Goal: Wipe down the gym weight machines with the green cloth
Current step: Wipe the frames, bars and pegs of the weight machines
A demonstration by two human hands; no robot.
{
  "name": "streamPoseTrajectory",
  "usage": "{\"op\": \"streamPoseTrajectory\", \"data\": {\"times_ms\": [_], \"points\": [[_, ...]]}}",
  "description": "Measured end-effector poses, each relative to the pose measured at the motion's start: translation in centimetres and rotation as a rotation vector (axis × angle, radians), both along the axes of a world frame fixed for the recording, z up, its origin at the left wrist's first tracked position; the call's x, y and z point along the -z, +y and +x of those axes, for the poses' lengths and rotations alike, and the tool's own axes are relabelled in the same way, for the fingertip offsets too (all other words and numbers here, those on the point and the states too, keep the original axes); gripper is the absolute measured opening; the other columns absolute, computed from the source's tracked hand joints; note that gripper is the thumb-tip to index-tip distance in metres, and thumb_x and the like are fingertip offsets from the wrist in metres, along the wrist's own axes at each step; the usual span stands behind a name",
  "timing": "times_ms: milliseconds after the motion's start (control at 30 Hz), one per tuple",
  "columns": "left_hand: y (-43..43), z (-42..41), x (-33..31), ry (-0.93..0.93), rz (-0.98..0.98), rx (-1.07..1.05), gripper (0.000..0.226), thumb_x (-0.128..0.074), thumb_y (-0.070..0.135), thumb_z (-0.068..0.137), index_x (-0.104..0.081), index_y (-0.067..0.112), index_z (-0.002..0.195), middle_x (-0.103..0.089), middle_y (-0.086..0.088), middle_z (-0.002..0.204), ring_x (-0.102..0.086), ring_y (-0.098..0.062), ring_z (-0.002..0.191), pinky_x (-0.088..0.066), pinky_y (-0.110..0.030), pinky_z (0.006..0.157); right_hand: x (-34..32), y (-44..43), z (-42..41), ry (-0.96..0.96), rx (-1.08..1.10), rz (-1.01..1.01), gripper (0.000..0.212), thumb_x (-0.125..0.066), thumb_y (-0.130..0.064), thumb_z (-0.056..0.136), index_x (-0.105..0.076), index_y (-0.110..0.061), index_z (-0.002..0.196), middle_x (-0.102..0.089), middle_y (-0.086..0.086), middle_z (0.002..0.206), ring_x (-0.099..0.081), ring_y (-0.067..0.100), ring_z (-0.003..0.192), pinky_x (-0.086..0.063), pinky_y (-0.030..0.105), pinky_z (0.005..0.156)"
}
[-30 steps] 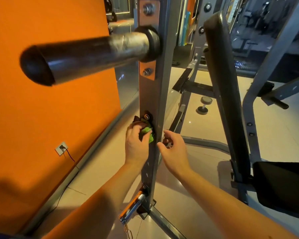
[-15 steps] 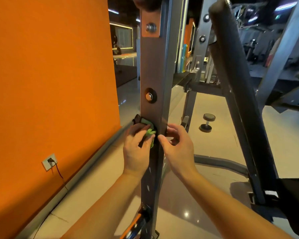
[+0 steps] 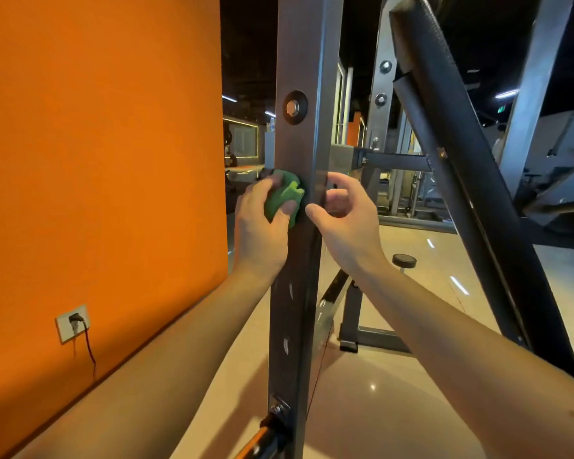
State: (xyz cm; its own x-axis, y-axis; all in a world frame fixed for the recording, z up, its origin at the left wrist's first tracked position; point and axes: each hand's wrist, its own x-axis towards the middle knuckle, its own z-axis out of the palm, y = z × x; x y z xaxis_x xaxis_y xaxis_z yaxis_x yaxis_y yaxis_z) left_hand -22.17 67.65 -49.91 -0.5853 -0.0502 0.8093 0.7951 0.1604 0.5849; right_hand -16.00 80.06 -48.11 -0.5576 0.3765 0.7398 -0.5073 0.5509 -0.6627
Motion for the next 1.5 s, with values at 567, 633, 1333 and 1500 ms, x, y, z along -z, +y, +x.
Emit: {"op": "streamPoseTrajectory", "data": {"times_ms": [567,633,1333,1500], "points": [[1.2,2.6,3.4,-0.069,0.032,-0.063,0.019,-0.064,0.005,0.096,-0.072,0.017,0.108,-0.058,0.003,0.109,-0.053,-0.005,0.1,-0.036,0.002,0.085,1.6,-0.3,0.5,-0.054,0.098,0.065,0.053,-0.071,-0.025,0.095,-0.055,-0.026,0.145,-0.06,-0.009,0.126,-0.057,0.01,0.116,-0.052,0.032,0.105],[0.8,2.3,4.6,-0.144,0.024,-0.036,0.018,-0.065,0.007,0.097,-0.071,0.021,0.105,-0.059,0.004,0.109,-0.056,-0.005,0.097,-0.041,-0.001,0.085,1.5,-0.3,0.7,-0.068,0.102,0.063,0.055,-0.072,-0.024,0.095,-0.053,-0.027,0.146,-0.059,-0.009,0.126,-0.056,0.01,0.117,-0.051,0.027,0.105],[1.8,-1.1,-4.5,-0.093,0.163,0.03,0.004,-0.067,0.018,0.097,-0.068,0.015,0.094,-0.064,-0.01,0.107,-0.062,-0.01,0.086,-0.045,-0.007,0.064,2.4,0.2,0.4,-0.094,0.123,0.033,0.062,-0.077,-0.025,0.091,-0.051,-0.028,0.148,-0.055,-0.014,0.118,-0.058,0.007,0.109,-0.044,0.003,0.084],[1.7,0.5,5.7,-0.172,0.112,0.02,0.012,-0.069,0.011,0.095,-0.065,0.023,0.097,-0.062,-0.006,0.112,-0.059,-0.013,0.102,-0.04,-0.001,0.079,7.4,0.2,0.8,-0.178,0.089,0.055,0.062,-0.078,-0.026,0.089,-0.054,-0.03,0.146,-0.056,-0.015,0.116,-0.061,0.009,0.11,-0.053,0.02,0.093]]}}
